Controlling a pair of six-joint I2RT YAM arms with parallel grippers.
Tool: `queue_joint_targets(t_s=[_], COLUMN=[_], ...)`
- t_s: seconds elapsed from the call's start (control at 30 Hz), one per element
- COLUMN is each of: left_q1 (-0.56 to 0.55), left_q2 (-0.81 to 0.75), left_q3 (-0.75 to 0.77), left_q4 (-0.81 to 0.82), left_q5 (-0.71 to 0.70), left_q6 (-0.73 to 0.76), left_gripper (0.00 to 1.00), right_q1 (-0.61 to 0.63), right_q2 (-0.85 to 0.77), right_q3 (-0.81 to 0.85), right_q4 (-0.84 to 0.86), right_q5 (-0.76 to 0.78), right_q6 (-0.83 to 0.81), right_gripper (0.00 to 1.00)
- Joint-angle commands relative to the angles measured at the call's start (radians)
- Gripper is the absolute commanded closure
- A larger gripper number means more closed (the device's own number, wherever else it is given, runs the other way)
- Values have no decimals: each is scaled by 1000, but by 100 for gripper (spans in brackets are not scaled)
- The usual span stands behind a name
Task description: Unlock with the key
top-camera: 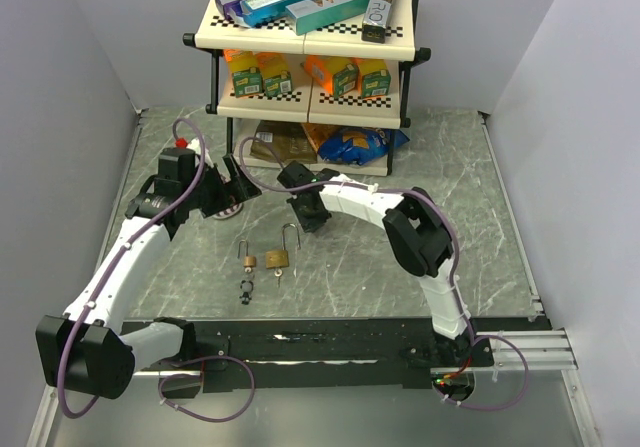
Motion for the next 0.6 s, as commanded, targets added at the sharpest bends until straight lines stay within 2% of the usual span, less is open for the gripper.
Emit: queue_joint_targets(t_s=[0.0,0.2,0.23,0.37,0.57], left_q1=[-3,-3,-4,-17,-125], left_q2=[-37,-41,-41,-33,28], left_q3=[24,-1,-16,-49,-6], left_q4=[90,199,253,398,496], left_q5=[52,130,145,213,217], left_q6=[-10,-65,-77,-135,-171], left_gripper=[1,1,1,3,3], right_q1=[-28,-132,-163,-238,-293], right_q2=[-100,-242,-286,-394,-570], right_q3=[-50,-152,-180,-211,-266], right_q4=[-1,103,117,159,255], right_q5=[-63,-249,-324,-445,-548], right_q6=[38,110,115,163,235], right_gripper=[100,100,100,100,100])
